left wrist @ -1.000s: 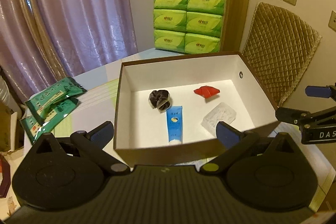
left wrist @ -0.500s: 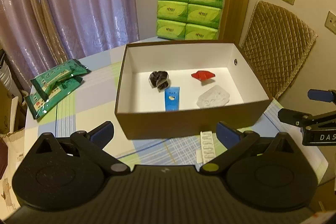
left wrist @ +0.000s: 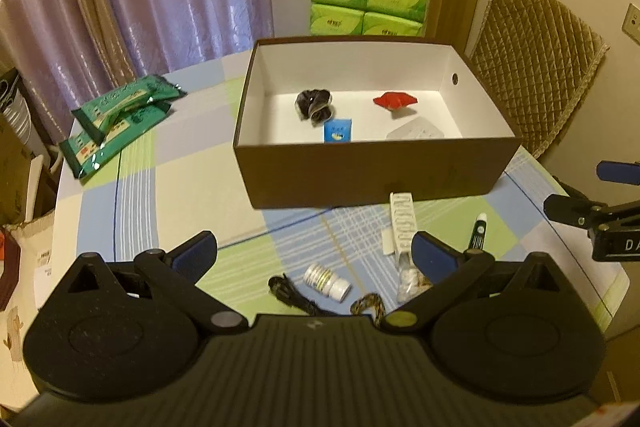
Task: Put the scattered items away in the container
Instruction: 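Withdraw both tools from the box toward the items on the table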
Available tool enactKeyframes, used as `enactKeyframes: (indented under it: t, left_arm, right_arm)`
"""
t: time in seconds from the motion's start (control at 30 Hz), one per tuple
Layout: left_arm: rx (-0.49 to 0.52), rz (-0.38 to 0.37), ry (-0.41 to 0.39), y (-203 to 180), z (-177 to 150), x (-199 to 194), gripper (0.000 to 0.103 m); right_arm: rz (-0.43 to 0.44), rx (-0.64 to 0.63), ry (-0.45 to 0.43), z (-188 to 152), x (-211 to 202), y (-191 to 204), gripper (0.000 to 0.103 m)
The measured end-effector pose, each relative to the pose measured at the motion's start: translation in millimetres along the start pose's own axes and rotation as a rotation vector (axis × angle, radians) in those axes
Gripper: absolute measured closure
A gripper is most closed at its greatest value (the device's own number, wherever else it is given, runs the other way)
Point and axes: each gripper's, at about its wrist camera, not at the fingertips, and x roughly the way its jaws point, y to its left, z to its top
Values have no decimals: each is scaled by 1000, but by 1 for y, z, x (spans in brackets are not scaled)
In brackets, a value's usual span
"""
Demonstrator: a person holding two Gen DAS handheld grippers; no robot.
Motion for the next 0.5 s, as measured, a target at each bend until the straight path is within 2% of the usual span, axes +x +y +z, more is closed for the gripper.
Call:
enactKeyframes:
  t: [0.5]
  left_arm:
    - [26, -25, 10, 5, -46, 3, 1]
  right_arm:
    - [2, 11, 90, -40, 10, -4, 2]
